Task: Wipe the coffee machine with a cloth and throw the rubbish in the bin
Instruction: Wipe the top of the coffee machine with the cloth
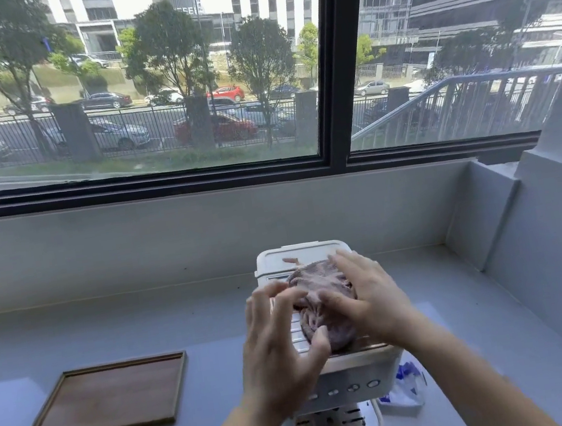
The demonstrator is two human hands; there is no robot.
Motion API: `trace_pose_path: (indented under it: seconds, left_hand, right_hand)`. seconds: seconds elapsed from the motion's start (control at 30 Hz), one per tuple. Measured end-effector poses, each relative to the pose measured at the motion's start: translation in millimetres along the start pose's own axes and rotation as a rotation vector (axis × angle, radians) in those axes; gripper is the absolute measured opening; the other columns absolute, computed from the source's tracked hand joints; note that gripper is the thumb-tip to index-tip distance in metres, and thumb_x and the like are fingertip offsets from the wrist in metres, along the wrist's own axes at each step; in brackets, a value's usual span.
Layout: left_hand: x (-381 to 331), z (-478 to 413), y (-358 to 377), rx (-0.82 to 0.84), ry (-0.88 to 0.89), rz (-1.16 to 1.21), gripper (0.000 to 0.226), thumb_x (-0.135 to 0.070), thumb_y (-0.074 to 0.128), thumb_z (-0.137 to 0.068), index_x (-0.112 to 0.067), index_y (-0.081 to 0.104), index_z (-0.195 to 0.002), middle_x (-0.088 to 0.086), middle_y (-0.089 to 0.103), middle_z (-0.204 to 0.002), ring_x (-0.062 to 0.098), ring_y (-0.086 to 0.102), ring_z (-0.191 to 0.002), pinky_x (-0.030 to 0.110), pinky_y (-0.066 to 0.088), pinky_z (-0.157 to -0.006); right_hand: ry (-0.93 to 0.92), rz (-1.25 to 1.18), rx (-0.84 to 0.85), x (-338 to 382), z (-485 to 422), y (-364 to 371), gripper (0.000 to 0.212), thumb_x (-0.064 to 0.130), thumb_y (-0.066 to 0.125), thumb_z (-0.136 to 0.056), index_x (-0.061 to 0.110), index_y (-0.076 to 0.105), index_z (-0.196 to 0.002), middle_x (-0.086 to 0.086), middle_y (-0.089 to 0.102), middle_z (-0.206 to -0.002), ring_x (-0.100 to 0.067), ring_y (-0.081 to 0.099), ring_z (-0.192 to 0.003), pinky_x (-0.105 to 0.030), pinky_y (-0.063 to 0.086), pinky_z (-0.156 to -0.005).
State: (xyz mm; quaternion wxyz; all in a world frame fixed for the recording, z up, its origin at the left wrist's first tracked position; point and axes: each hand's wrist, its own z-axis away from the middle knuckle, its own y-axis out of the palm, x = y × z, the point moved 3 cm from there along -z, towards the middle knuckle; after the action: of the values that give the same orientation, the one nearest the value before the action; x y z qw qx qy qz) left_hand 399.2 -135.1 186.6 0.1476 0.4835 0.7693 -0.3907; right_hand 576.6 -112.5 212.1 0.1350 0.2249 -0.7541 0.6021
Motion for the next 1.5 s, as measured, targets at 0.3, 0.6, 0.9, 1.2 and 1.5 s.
trace_pose_path:
  seconds: [0.3,0.6,0.9,1.2,1.5]
  left_hand:
    - [-3.5,-63.7,35.7,0.81,0.103,-0.28,0.105,-0.07,0.073,-0.067,-0.043,0.019,-0.152,-0.012,0.027,-0.161,0.01,0.021,-0.148,0.033,0.02,-0.122]
    - [24.2,-41.5,-3.4,0.518,0.088,-0.193,0.049,-0.041,0.061,-0.074,-0.036,0.066,-0.123,-0.021,0.058,-0.133,0.0,0.05,-0.122,0.012,0.032,-0.105]
    - [18.1,-71.2,35.4,0.645,0.226,-0.236,0.037,-0.024,0.055,-0.085,-0.019,0.067,-0.119,-0.002,0.065,-0.127,0.019,0.058,-0.118,0.033,0.044,-0.102]
    - [34.3,-99.1,48.3,0.505,0.225,-0.365,0.027,-0.023,0.05,-0.088,-0.019,0.068,-0.109,0.0,0.067,-0.116,0.024,0.06,-0.107,0.036,0.045,-0.096]
    - [44.4,-119.6,60.8,0.451,-0.067,-0.497,0.028,-0.039,0.047,-0.09,-0.031,0.066,-0.11,-0.011,0.063,-0.126,0.02,0.059,-0.113,0.031,0.044,-0.091]
  right_hand:
    - [0.048,-0.219,-0.113,-16.9,30.8,1.0,0.038,0.004,0.049,-0.092,0.024,0.065,-0.12,0.012,0.063,-0.126,-0.01,0.056,-0.118,-0.015,0.039,-0.096]
    - [0.07,0.114,-0.272,-7.8,33.4,24.5,0.029,0.021,0.05,-0.097,0.018,0.062,-0.123,0.005,0.059,-0.136,-0.013,0.049,-0.129,-0.026,0.04,-0.103]
    - [0.09,0.079,-0.284,-6.1,36.2,22.2,0.036,0.012,0.053,-0.095,0.024,0.065,-0.126,0.009,0.059,-0.138,-0.009,0.048,-0.131,-0.019,0.034,-0.103]
    - [0.128,0.068,-0.237,-11.1,35.4,25.9,0.038,0.017,0.047,-0.097,0.024,0.061,-0.131,0.013,0.052,-0.144,-0.004,0.04,-0.138,-0.016,0.029,-0.107]
    - [0.136,0.064,-0.236,-11.2,33.3,26.6,0.039,0.017,0.047,-0.096,0.023,0.062,-0.131,0.012,0.053,-0.144,-0.005,0.04,-0.138,-0.022,0.033,-0.11]
